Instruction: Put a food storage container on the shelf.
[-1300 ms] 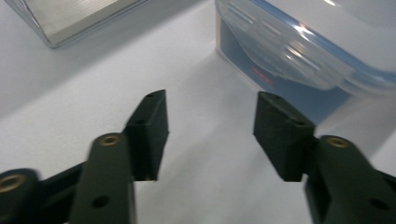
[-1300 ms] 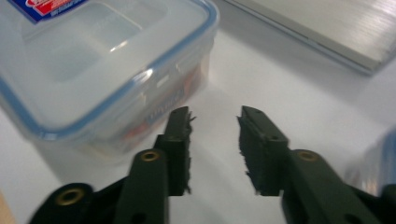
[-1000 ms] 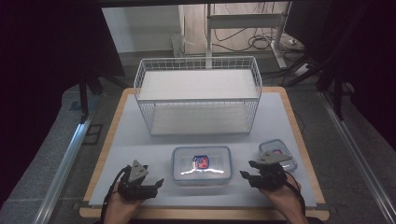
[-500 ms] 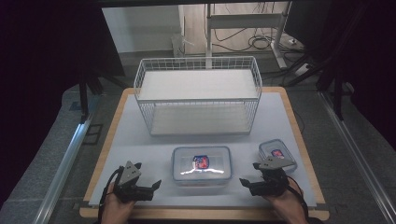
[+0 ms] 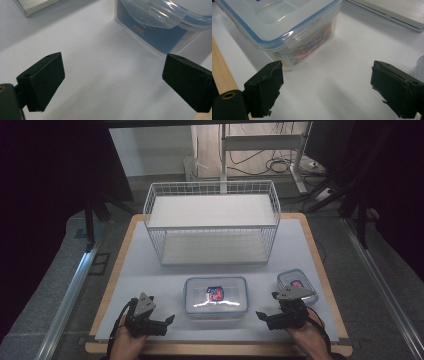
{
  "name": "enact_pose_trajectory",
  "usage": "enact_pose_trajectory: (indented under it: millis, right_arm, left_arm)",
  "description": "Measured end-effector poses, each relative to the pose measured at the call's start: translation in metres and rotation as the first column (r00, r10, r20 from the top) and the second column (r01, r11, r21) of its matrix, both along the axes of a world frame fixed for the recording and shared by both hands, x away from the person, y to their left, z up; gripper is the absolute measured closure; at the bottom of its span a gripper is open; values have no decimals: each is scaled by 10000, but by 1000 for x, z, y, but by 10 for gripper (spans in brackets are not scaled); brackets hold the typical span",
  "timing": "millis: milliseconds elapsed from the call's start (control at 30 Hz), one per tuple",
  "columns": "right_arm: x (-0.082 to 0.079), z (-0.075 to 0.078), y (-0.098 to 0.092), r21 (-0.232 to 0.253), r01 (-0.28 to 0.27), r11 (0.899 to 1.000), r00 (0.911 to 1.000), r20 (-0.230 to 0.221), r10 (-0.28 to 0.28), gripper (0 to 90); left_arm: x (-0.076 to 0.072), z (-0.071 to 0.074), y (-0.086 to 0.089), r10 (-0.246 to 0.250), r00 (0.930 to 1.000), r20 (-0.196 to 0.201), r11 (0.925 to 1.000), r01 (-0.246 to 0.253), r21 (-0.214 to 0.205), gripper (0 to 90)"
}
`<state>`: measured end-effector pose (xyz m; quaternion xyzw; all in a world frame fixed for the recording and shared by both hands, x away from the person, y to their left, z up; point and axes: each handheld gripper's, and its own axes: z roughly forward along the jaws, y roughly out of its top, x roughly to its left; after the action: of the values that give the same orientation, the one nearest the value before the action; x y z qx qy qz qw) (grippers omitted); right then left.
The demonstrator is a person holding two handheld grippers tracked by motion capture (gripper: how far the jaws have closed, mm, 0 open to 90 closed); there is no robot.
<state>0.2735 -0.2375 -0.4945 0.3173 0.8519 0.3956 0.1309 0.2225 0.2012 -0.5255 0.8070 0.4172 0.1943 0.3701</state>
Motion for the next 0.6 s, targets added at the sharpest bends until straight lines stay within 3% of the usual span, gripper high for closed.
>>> enact_pose_trajectory:
  millis: [267, 367, 433, 600]
  right_arm:
    - [4, 9, 1, 197, 31, 9998, 10000, -1, -31, 89]
    - [6, 14, 4, 533, 109, 9985, 9998, -153, -101, 86]
    - [9, 19, 6, 808, 97, 9967, 9992, -392, -66, 56]
    - [13, 21, 12, 581, 90, 9983, 9976, -685, -50, 9]
  left_arm:
    - [3, 6, 1, 23, 9999, 104, 9990, -18, -457, 37]
    - [5, 12, 1, -76, 10000, 26, 9986, 77, -525, 37]
    - [8, 18, -1, -240, 9995, -184, 9975, 228, -671, 34]
    - [21, 24, -7, -505, 9944, -926, 9957, 429, -815, 21]
